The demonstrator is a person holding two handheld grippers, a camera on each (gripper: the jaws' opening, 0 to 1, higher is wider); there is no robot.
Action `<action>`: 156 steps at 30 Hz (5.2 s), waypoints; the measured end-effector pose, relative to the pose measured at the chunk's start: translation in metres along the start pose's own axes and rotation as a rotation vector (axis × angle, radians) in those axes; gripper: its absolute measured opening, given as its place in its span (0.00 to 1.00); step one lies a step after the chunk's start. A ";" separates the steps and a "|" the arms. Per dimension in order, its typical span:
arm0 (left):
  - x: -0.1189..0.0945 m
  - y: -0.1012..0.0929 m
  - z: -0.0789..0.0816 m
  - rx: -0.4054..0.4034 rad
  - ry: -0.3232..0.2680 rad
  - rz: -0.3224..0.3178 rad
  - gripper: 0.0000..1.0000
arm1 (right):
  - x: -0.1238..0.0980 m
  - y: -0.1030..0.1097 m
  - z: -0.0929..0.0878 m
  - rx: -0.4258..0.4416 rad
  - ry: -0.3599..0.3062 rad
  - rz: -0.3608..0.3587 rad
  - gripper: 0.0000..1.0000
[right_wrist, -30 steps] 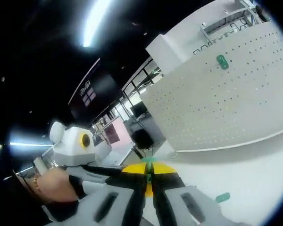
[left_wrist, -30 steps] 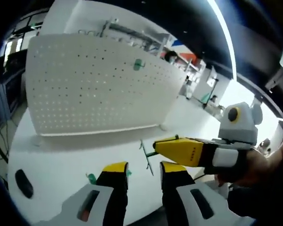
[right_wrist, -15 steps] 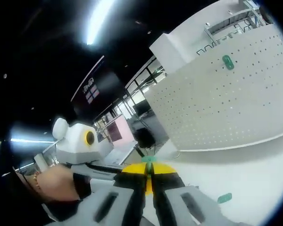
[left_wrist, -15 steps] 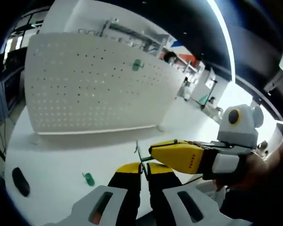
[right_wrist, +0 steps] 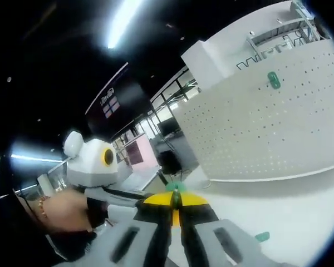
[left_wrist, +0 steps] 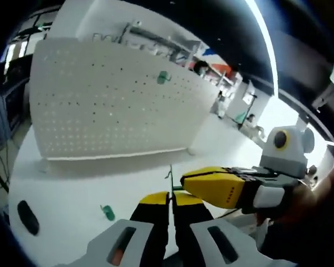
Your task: Insert the hook assembly into the mounting plate slot until the hook locks in place.
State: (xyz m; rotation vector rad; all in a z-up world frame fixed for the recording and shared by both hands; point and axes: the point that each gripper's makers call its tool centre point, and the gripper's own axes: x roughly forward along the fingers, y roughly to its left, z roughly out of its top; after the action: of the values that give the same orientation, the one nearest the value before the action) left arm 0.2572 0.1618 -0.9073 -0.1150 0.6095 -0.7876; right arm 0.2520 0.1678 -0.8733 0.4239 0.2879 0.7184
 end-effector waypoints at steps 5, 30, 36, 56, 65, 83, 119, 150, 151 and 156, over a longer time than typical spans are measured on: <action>0.000 0.004 0.001 -0.024 -0.012 0.002 0.01 | 0.002 -0.001 0.003 -0.010 0.039 0.012 0.03; -0.015 0.000 0.040 0.206 -0.119 0.091 0.01 | 0.002 0.016 0.028 0.175 -0.021 0.087 0.09; -0.018 -0.001 0.048 0.237 -0.151 0.104 0.01 | 0.004 0.017 0.035 0.192 -0.039 0.087 0.03; -0.015 0.004 0.031 0.248 -0.115 0.122 0.03 | 0.005 0.019 0.022 0.027 -0.011 0.055 0.00; -0.013 0.006 0.026 0.295 -0.110 0.125 0.05 | 0.008 0.020 0.017 -0.102 0.017 0.056 0.00; -0.012 0.009 0.017 0.194 -0.106 0.064 0.59 | 0.004 -0.005 0.034 -0.280 0.040 -0.001 0.01; -0.010 0.011 0.010 0.153 -0.098 0.079 0.99 | 0.013 -0.070 0.084 -0.316 -0.112 -0.194 0.01; -0.018 0.032 0.004 0.089 -0.092 0.121 0.97 | 0.010 -0.180 0.157 -0.375 -0.233 -0.457 0.01; -0.019 0.033 0.003 0.087 -0.091 0.123 0.97 | 0.011 -0.181 0.160 -0.373 -0.239 -0.457 0.01; -0.022 0.042 -0.002 0.073 -0.079 0.139 0.95 | 0.011 -0.191 0.173 -0.374 -0.262 -0.480 0.01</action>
State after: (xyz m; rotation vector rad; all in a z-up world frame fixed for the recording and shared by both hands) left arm 0.2702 0.2070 -0.9117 -0.0366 0.5074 -0.6669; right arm 0.4370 -0.0011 -0.8121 0.0797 -0.0005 0.2308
